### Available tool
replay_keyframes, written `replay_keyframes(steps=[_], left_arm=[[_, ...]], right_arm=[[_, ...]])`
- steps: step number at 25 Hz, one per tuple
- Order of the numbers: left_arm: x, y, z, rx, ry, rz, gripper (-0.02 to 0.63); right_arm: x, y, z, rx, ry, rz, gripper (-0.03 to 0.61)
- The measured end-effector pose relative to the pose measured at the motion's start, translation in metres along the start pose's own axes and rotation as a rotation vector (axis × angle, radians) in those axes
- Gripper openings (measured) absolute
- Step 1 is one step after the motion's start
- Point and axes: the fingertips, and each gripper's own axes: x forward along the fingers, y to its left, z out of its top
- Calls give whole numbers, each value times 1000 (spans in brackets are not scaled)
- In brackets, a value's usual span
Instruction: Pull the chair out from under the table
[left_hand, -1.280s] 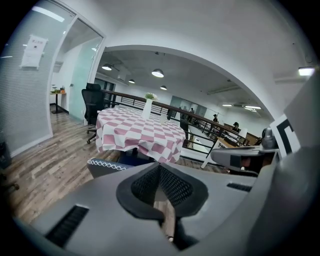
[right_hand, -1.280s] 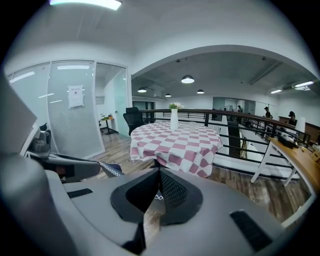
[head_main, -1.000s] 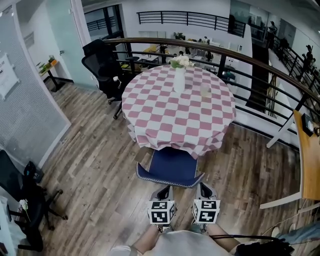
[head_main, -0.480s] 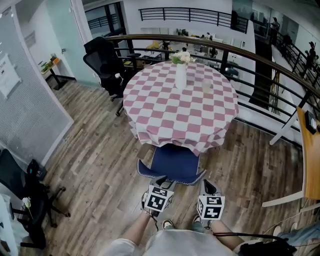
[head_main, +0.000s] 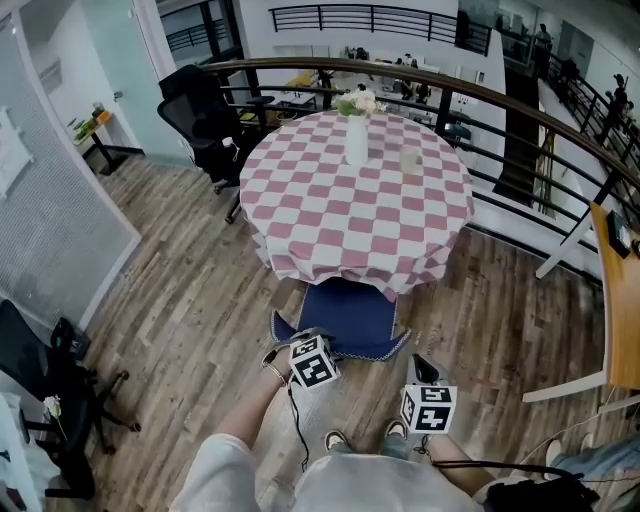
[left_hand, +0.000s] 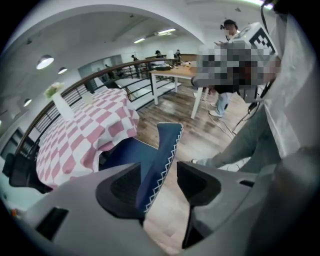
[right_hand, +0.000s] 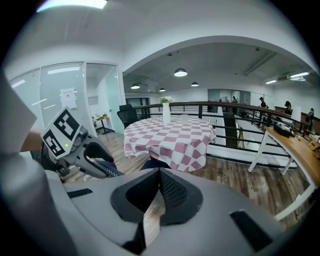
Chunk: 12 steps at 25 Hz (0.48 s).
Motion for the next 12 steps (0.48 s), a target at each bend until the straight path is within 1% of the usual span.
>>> replay_keyframes(steps=[2, 4, 8, 10, 12], left_arm=[[10, 1, -5, 67, 62, -45, 225], [19, 1, -6, 111, 101, -76, 225], [34, -6, -3, 159, 140, -127, 221], [42, -8, -4, 181, 163, -130, 190], [47, -8, -5, 187, 174, -136, 174]], right_arm=[[-1, -1, -1, 9, 8, -7, 18], [-1, -3, -2, 16, 20, -13, 18], [3, -9, -4, 37, 54, -20, 18], [3, -11, -5, 57, 58, -27, 18], [4, -14, -7, 94, 64, -31, 18]])
